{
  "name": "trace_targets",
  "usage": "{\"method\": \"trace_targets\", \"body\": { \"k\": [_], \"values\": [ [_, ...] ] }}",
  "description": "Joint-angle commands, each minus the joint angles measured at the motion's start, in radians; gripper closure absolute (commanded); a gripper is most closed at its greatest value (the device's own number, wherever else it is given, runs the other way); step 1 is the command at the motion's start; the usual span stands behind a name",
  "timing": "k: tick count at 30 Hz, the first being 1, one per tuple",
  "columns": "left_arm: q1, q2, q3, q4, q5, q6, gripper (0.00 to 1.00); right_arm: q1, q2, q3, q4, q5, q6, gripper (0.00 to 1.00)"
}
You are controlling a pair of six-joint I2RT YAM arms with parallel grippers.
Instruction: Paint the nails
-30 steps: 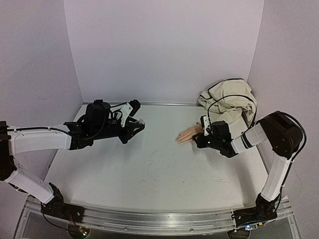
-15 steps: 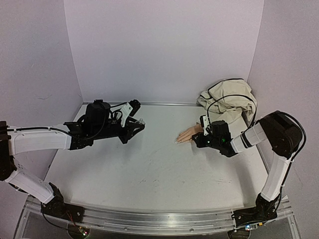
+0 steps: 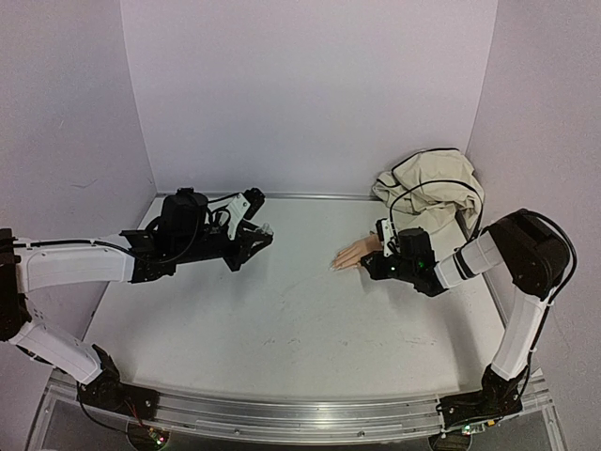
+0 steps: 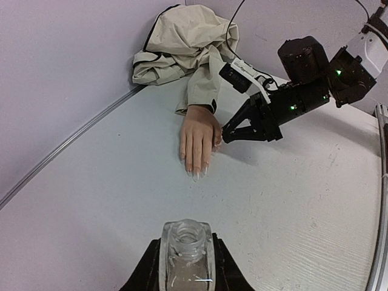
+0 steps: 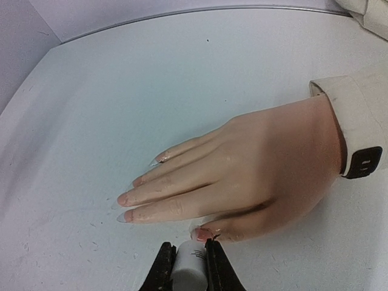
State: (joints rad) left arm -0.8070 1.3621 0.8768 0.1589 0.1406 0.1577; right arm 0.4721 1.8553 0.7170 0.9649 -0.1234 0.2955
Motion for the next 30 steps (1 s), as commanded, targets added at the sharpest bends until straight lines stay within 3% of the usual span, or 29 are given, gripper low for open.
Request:
{"method": "trace_targets", "body": {
  "k": [1, 16, 23, 30],
  "values": [
    [-0.004, -0.038, 0.026, 0.057, 0.014, 0.011, 1.0, 0.008, 0.004, 0.017, 0.014, -0.028, 0.01, 1.0],
    [-0.006, -0.035, 0.028, 0.057, 0.015, 0.015, 1.0, 0.026, -0.045, 0.025, -0.01, -0.057, -0.007, 1.0],
    [-0.006, -0.035, 0.03, 0.057, 0.015, 0.013, 1.0, 0.025, -0.115, -0.015, 0.008, 0.025, -0.019, 1.0],
    [-0.006, -0.035, 0.03, 0.057, 0.017, 0.012, 1.0, 0.026, -0.075, 0.01, -0.005, 0.073, -0.025, 1.0]
  ]
}}
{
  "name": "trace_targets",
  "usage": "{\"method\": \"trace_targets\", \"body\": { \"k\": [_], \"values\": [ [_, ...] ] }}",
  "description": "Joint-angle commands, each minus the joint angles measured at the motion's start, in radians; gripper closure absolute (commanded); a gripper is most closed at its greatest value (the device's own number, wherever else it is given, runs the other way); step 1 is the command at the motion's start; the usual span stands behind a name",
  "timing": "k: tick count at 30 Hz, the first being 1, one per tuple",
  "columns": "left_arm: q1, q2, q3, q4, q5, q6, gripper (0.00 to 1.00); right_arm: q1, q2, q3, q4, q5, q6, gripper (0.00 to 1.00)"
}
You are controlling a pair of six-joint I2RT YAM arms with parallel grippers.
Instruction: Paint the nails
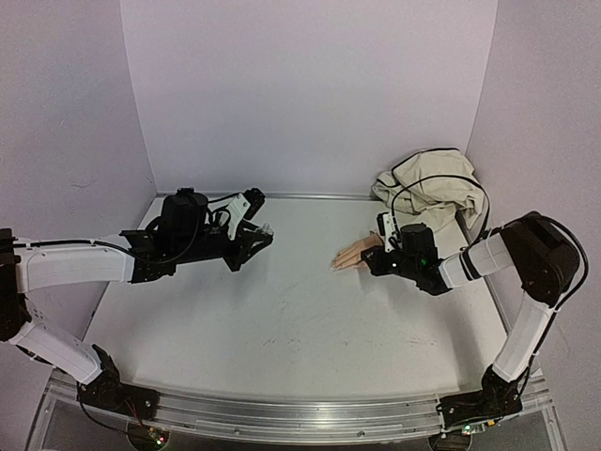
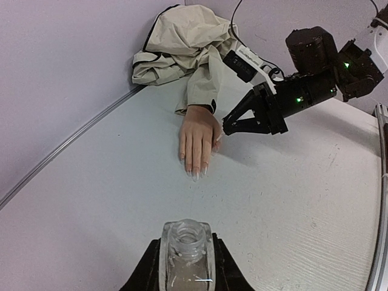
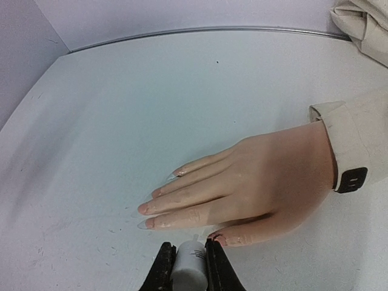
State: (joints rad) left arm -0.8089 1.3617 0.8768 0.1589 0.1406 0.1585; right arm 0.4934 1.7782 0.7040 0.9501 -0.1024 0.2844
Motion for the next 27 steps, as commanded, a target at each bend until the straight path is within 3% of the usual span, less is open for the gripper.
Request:
{"method": "trace_targets", "body": {
  "k": [1, 27],
  "values": [
    [-0.004, -0.037, 0.029, 0.057, 0.016, 0.013, 1.0, 0.005, 0.003, 0.024, 0.006, 0.066, -0.016, 1.0],
    [-0.006, -0.039, 0.029, 0.057, 0.014, 0.014, 1.0, 0.004, 0.053, 0.06, -0.024, 0.066, -0.026, 1.0]
  ]
}}
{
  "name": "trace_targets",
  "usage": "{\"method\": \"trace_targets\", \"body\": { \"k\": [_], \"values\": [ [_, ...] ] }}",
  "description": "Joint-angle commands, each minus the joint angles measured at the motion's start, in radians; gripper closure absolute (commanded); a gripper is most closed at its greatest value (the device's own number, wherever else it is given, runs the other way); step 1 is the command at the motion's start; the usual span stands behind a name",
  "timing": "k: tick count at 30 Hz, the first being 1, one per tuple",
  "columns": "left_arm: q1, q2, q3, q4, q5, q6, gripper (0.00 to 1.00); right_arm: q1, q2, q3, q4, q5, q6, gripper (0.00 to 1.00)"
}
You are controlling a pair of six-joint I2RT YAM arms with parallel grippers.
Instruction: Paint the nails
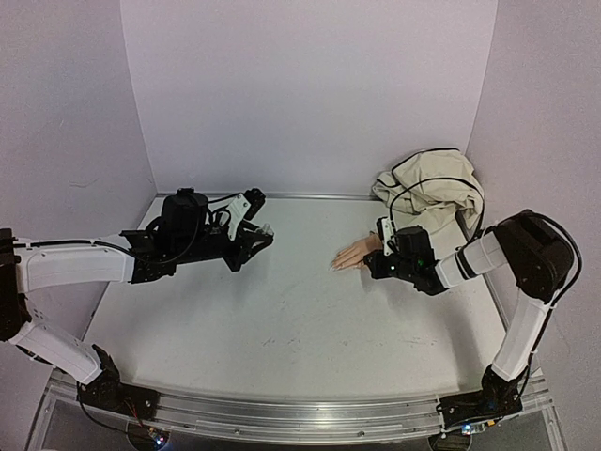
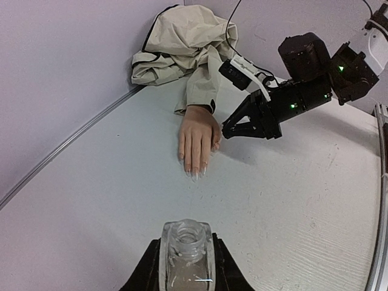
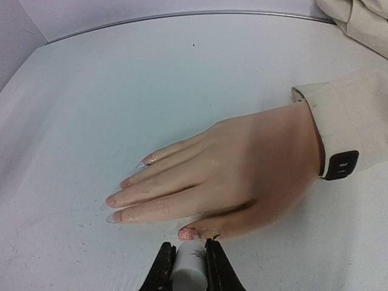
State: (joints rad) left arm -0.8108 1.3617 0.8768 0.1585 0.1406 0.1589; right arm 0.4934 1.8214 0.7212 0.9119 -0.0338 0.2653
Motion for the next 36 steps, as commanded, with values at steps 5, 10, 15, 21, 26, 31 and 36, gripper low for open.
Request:
{"method": "trace_targets", "body": {
  "k": [5, 10, 15, 21, 26, 31, 36],
  "values": [
    [-0.004, -0.039, 0.03, 0.058, 0.016, 0.013, 1.0, 0.005, 0.022, 0.05, 0.016, -0.011, -0.01, 1.0],
    [-0.004, -0.038, 0.029, 0.058, 0.016, 0.012, 1.0, 0.004, 0.03, 0.053, 0.022, -0.018, -0.009, 1.0],
    [-0.004, -0.039, 0.028, 0.058, 0.014, 0.014, 1.0, 0.004, 0.039, 0.059, 0.025, -0.033, -0.006, 1.0],
    [-0.004, -0.039, 0.028, 0.058, 0.014, 0.014, 1.0, 0.004, 0.041, 0.059, 0.031, -0.041, -0.006, 1.0],
    [-0.004, -0.039, 0.028, 0.058, 0.016, 0.014, 1.0, 0.005, 0.047, 0.063, 0.032, -0.05, -0.003, 1.0],
    [-0.004, -0.038, 0.028, 0.058, 0.016, 0.014, 1.0, 0.005, 0.055, 0.066, 0.033, -0.058, -0.001, 1.0],
    [-0.004, -0.039, 0.029, 0.058, 0.016, 0.014, 1.0, 0.004, 0.058, 0.07, 0.033, -0.07, -0.001, 1.0]
  ]
}}
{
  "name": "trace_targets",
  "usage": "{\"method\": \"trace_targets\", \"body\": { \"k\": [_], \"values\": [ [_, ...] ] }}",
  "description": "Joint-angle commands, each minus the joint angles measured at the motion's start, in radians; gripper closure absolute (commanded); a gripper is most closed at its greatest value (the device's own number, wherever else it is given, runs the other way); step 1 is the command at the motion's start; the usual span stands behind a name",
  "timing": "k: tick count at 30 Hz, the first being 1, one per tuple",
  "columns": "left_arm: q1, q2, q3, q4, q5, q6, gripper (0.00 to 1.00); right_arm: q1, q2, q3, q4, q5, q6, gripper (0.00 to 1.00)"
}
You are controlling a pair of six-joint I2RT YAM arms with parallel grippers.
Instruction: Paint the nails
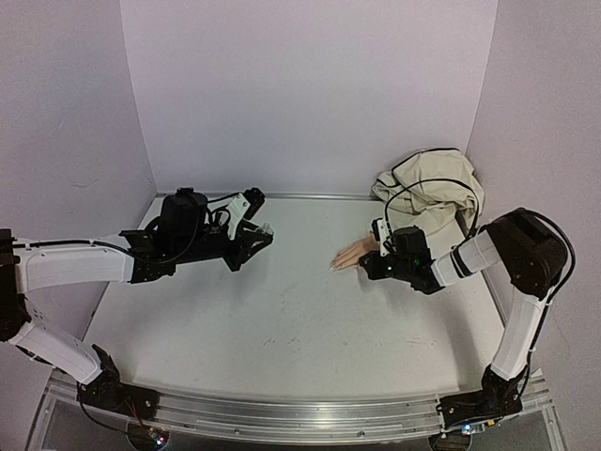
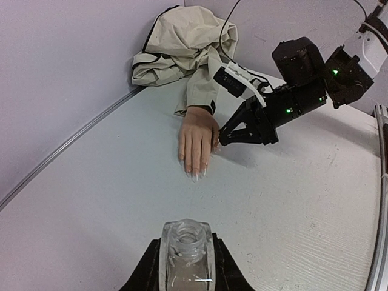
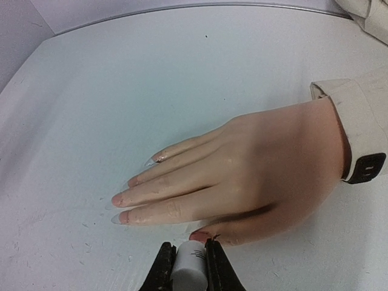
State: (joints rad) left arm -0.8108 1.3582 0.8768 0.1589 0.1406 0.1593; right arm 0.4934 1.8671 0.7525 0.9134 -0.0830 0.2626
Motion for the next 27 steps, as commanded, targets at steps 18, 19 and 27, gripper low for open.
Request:
{"method": "trace_targets", "body": {
  "k": [18, 19, 27],
  "values": [
    [-0.005, -0.051, 0.027, 0.057, 0.01, 0.025, 1.0, 0.005, -0.006, 0.028, 0.045, -0.074, -0.007, 1.0],
    [-0.005, -0.053, 0.027, 0.057, 0.009, 0.025, 1.0, 0.004, -0.011, 0.025, 0.048, -0.078, -0.006, 1.0],
    [-0.008, -0.053, 0.026, 0.058, 0.007, 0.027, 1.0, 0.005, -0.066, -0.021, 0.071, -0.088, -0.002, 1.0]
  ]
}}
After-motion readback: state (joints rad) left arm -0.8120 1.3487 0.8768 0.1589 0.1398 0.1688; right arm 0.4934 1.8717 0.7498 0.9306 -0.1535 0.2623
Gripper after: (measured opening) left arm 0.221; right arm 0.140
